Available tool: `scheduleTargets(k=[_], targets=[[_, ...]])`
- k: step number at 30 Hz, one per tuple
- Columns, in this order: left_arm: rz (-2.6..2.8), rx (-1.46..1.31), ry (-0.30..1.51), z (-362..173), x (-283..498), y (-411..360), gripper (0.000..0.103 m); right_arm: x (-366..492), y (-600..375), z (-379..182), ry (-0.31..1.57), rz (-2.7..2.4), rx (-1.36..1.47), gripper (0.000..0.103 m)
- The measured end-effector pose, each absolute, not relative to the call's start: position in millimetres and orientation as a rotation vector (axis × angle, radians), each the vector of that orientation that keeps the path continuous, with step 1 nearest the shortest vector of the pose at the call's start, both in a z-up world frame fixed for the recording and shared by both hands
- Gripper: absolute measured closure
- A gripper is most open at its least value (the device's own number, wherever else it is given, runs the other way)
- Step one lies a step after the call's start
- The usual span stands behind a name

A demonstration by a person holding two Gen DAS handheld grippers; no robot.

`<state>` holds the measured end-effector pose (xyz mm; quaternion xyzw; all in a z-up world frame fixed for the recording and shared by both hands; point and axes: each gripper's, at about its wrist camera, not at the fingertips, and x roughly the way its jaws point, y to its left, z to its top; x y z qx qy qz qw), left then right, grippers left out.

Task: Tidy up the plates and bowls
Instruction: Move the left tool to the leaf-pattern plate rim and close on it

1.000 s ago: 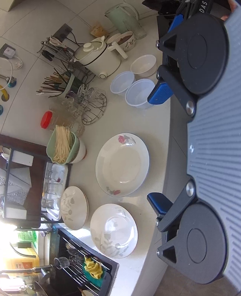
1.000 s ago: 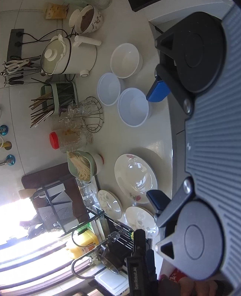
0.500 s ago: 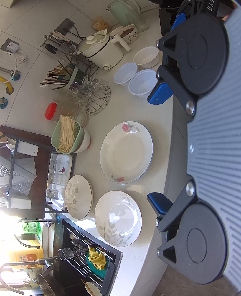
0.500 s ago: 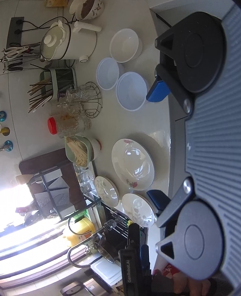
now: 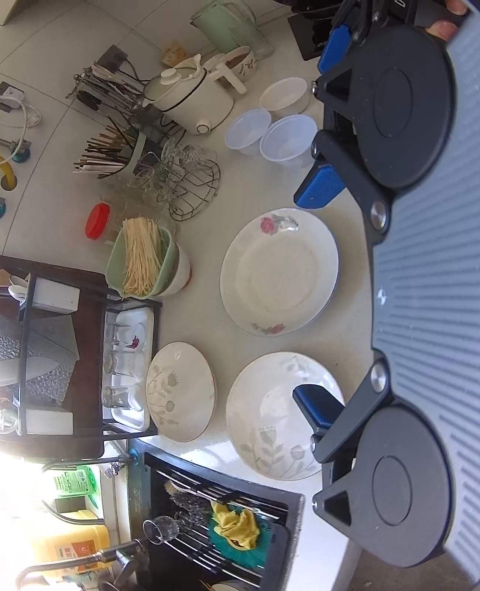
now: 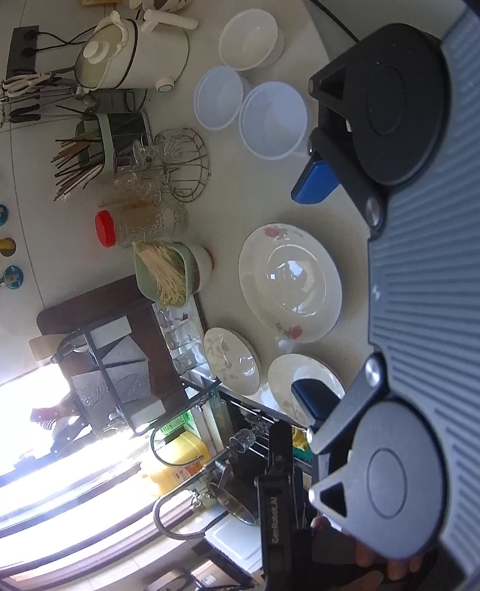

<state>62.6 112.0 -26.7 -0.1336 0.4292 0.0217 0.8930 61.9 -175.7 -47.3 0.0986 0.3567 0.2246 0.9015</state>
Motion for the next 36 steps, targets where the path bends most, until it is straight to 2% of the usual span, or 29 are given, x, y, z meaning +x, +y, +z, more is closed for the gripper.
scheduleTargets(k=[14,18,22,25,29,33,36], targets=[[-0.041,-0.243,0.906,-56.4,115.9,202.0,0.000,99.0,-84.3,-66.2,0.769,0.469,0.197,0.003],[-0.058,-0.242,0.925,-66.3,122.2,234.2,0.000,106.6,-53.3,-77.8,0.802,0.474,0.195,0.018],[-0.041,-0.180,0.933,-72.2,126.6,261.8,0.001,109.2,-23.9,-92.0,0.836,0.467,0.215,0.019],[-0.038,-0.193,0.941,-81.0,129.5,285.6,0.001,108.8,-2.8,-106.1,0.864,0.451,0.213,0.024],[-0.044,-0.245,0.960,-99.6,133.9,312.5,0.002,109.4,12.8,-125.4,0.921,0.430,0.226,0.043],[-0.056,-0.280,0.988,-122.2,139.7,327.2,0.002,114.1,14.7,-146.6,1.007,0.420,0.313,0.051],[-0.075,-0.297,1.005,-140.3,143.4,333.8,0.002,118.1,22.1,-158.7,1.029,0.420,0.325,0.051]])
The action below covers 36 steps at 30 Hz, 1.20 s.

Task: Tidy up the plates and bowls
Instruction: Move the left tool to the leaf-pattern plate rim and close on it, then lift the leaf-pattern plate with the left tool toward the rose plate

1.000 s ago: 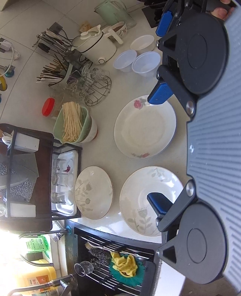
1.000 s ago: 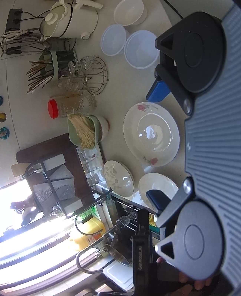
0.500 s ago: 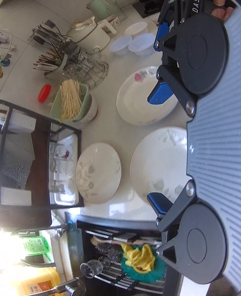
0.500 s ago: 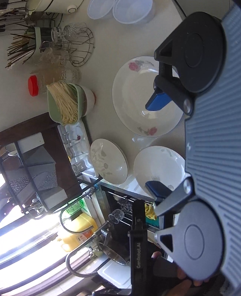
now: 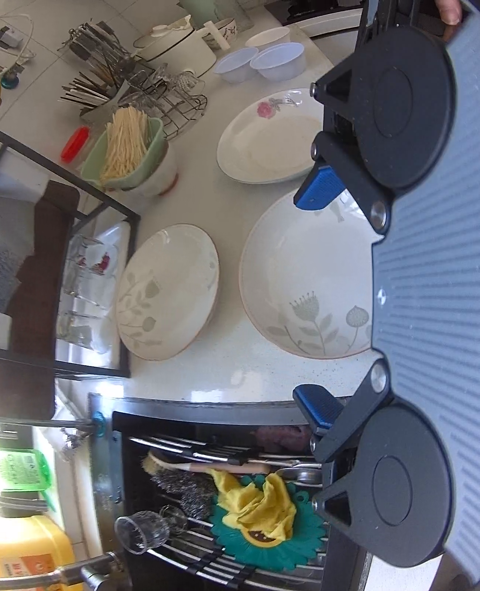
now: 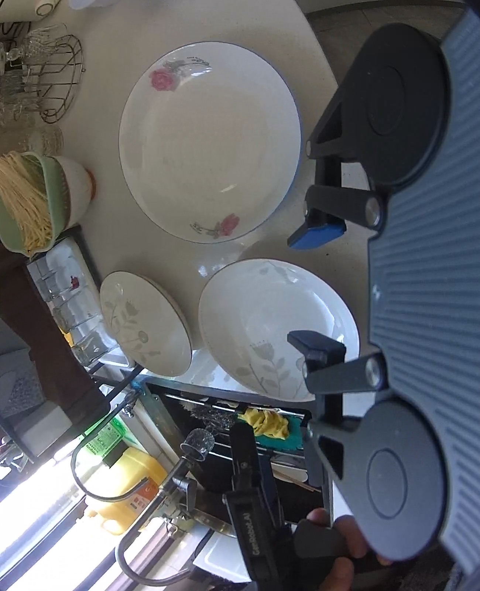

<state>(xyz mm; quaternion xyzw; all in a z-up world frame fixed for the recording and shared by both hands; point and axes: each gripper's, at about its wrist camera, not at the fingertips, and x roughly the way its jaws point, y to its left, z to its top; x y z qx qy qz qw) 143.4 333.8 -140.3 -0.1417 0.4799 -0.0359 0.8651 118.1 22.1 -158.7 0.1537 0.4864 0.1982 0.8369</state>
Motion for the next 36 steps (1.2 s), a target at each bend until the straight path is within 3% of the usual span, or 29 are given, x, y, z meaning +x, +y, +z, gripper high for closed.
scheduleTargets(k=[2,4,8,17,22,36], targets=[[-0.084,-0.297,1.016,-153.1,147.1,337.6,0.008,121.5,27.7,-166.9,1.036,0.417,0.329,0.053],[-0.084,-0.306,1.031,-165.2,151.9,341.4,0.015,125.0,31.0,-175.4,1.041,0.403,0.341,0.065],[-0.077,-0.335,1.045,-187.1,159.7,351.0,0.031,133.9,35.6,-192.5,1.067,0.403,0.358,0.072],[-0.078,-0.377,1.053,-222.3,169.4,361.8,0.067,151.1,44.4,-212.6,1.056,0.409,0.351,0.075],[-0.117,-0.448,1.068,-233.8,165.9,372.4,0.070,157.2,47.4,-215.3,1.044,0.446,0.315,0.086],[-0.210,-0.533,1.029,-216.7,171.0,382.2,0.071,158.2,41.3,-206.1,1.007,0.499,0.319,0.087]])
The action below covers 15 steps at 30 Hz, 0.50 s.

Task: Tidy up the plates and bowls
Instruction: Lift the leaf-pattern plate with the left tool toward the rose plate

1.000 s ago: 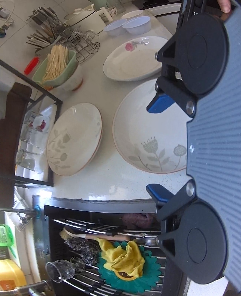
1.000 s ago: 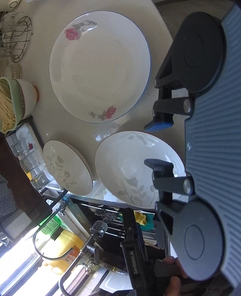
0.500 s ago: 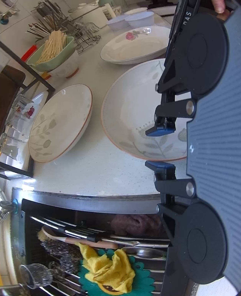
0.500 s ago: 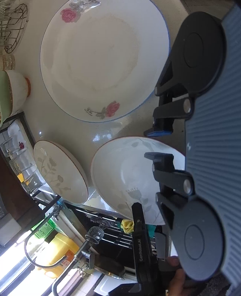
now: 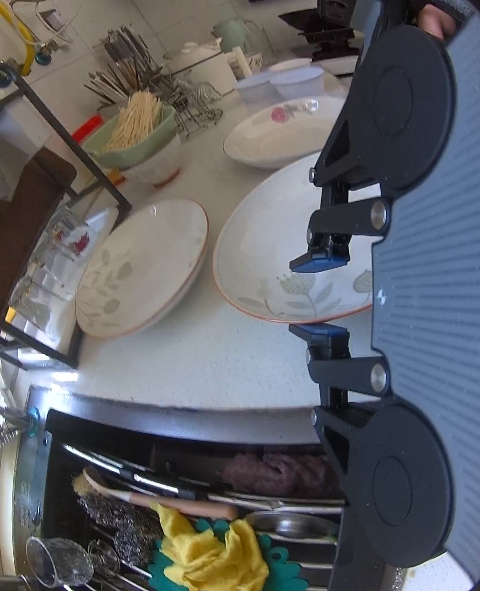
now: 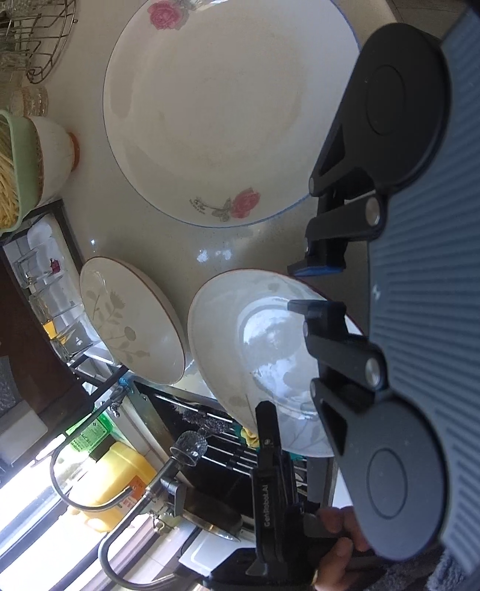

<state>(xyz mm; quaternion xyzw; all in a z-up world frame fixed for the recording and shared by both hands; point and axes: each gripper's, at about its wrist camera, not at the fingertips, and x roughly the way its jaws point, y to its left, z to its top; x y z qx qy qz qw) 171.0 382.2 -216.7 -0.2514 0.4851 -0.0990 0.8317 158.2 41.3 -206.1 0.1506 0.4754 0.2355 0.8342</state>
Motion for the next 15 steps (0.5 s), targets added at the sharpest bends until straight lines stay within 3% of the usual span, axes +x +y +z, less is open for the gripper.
scheduleTargets(k=[15], targets=[[-0.342,-0.516,1.020,-169.9,204.4,347.5,0.071,153.1,3.1,-165.8,0.954,0.425,0.356,0.087]])
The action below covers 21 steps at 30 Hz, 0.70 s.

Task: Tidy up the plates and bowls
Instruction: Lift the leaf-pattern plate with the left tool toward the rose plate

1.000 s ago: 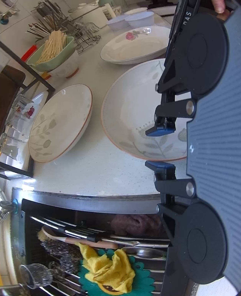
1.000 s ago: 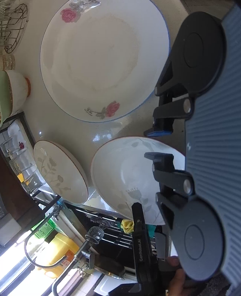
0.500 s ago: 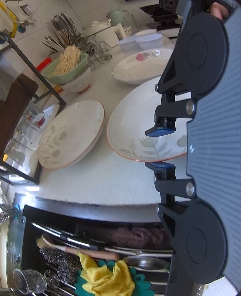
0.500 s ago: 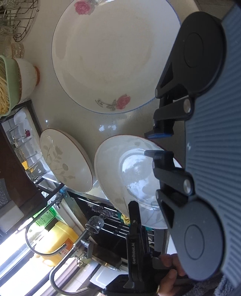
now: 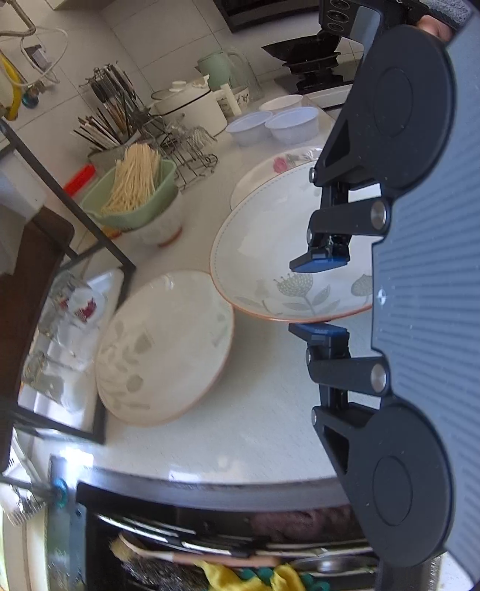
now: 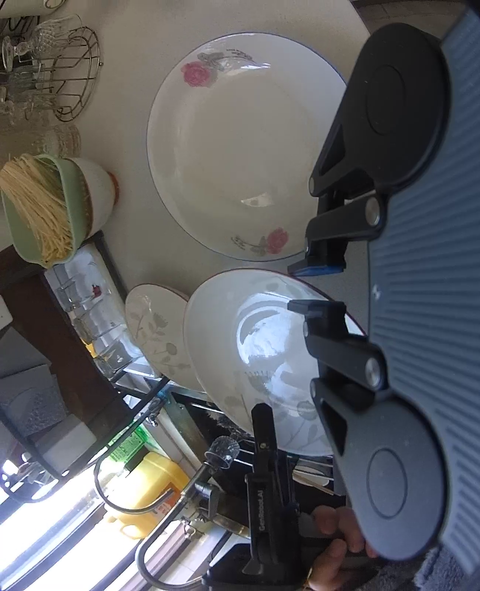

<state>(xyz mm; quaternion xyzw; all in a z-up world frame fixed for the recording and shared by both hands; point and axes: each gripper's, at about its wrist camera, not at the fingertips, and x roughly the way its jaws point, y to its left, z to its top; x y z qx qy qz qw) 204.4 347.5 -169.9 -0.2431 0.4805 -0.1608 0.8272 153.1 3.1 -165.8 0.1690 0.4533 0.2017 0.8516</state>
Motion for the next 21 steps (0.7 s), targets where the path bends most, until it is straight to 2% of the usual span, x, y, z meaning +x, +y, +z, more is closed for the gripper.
scheduleTargets(k=[10,21], targets=[[-0.346,-0.451,1.017,-164.8,229.4,297.6,0.071,164.2,-40.0,-172.4,0.893,0.391,0.400,0.087],[-0.289,-0.444,1.027,-165.1,245.5,241.3,0.071,177.8,-90.9,-183.7,0.910,0.424,0.424,0.087]])
